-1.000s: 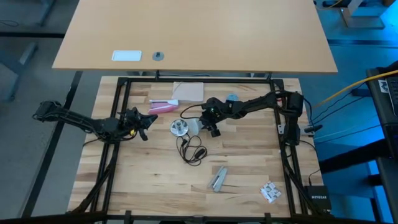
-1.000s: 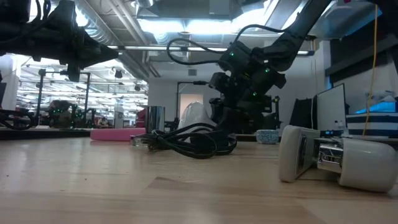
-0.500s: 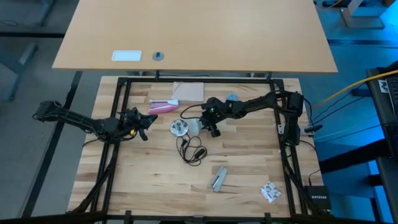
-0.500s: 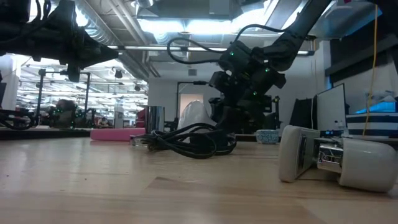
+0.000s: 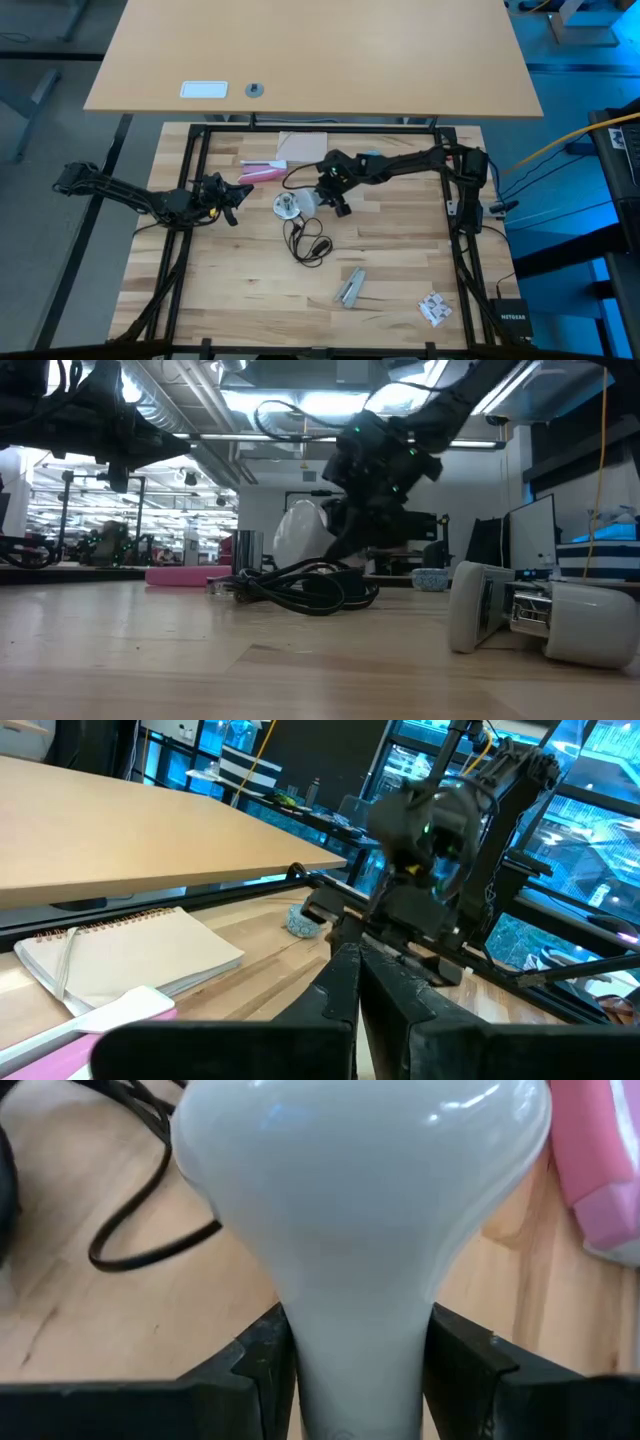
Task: Screw lightbulb
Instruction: Insert light bulb into the lamp
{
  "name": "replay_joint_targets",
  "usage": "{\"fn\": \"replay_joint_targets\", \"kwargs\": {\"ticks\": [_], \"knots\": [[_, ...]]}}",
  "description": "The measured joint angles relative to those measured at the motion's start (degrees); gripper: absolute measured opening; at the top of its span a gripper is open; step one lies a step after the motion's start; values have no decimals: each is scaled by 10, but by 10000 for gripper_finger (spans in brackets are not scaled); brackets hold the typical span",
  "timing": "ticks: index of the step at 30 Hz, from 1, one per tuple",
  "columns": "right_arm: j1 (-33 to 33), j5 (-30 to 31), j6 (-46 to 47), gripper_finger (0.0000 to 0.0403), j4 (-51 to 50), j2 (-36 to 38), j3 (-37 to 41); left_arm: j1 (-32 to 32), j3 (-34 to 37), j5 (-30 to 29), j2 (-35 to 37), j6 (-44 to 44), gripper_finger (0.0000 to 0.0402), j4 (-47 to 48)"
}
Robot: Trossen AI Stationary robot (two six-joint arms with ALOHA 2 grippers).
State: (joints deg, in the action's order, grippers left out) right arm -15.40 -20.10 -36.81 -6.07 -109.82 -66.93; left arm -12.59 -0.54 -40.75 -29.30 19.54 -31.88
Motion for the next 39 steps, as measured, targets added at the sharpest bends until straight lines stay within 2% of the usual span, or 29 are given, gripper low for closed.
{"fn": "replay_joint_targets", "kwargs": {"ticks": [6, 12, 18, 23, 32, 39], "knots": [[0, 0, -12, 173, -79, 0, -66, 0, 0, 0, 0, 0, 4, 0], [0, 0, -12, 175, -109, 0, -111, 0, 0, 0, 0, 2, 4, 0], [0, 1, -12, 176, -119, 0, -135, 0, 0, 0, 0, 13, 4, 0], [1, 1, -11, 176, -104, 0, -145, 0, 0, 0, -8, 71, 4, -1], [1, 0, 11, 177, -41, 0, -150, 0, 0, 20, -115, 176, 4, -6], [13, 0, 37, 177, 6, 0, -150, 0, -29, 9, -233, 195, 4, -61]]}}
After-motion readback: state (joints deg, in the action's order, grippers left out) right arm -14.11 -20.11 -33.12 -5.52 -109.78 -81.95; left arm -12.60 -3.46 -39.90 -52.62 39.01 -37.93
